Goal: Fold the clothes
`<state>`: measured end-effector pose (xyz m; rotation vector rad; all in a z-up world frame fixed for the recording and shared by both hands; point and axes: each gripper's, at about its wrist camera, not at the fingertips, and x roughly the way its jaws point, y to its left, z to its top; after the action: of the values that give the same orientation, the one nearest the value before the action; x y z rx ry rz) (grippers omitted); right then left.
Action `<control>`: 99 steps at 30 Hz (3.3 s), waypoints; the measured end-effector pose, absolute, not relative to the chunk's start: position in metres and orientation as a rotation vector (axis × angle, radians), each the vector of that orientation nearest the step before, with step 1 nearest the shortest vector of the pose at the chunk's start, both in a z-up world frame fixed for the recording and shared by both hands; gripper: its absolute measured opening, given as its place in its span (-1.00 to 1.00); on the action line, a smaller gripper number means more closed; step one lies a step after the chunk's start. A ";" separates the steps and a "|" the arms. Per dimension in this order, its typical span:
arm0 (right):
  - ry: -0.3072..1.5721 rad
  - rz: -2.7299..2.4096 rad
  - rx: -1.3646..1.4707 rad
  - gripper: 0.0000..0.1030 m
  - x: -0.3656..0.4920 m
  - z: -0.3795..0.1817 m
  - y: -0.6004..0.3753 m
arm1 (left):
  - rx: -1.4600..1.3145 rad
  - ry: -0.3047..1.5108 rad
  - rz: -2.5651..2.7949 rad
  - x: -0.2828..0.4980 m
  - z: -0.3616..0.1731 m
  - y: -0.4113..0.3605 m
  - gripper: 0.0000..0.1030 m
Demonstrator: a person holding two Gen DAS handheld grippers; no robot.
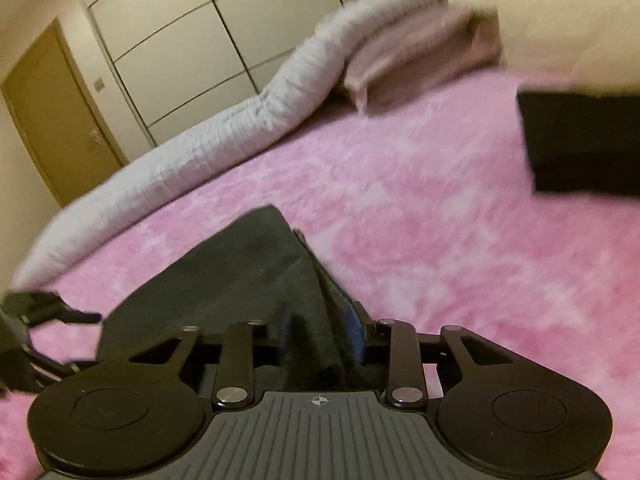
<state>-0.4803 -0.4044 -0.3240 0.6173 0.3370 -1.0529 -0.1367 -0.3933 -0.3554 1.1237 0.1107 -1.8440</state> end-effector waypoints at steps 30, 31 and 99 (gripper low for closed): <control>0.632 -0.744 0.320 0.14 -0.322 -0.329 -0.240 | 1.337 -0.502 -1.893 -0.104 -0.384 -0.331 0.53; 0.667 -0.711 0.302 0.14 -0.306 -0.337 -0.235 | 1.352 -0.563 -1.908 -0.104 -0.389 -0.323 0.56; 1.087 -0.477 -0.823 -0.48 -0.326 -0.401 -0.203 | 1.579 -0.295 -1.981 -0.147 -0.375 -0.114 -0.33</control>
<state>-0.3261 -0.2028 -0.4009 -0.8230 1.0874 -0.4767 -0.1467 -0.1135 -0.3751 1.5789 -0.2951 -1.9811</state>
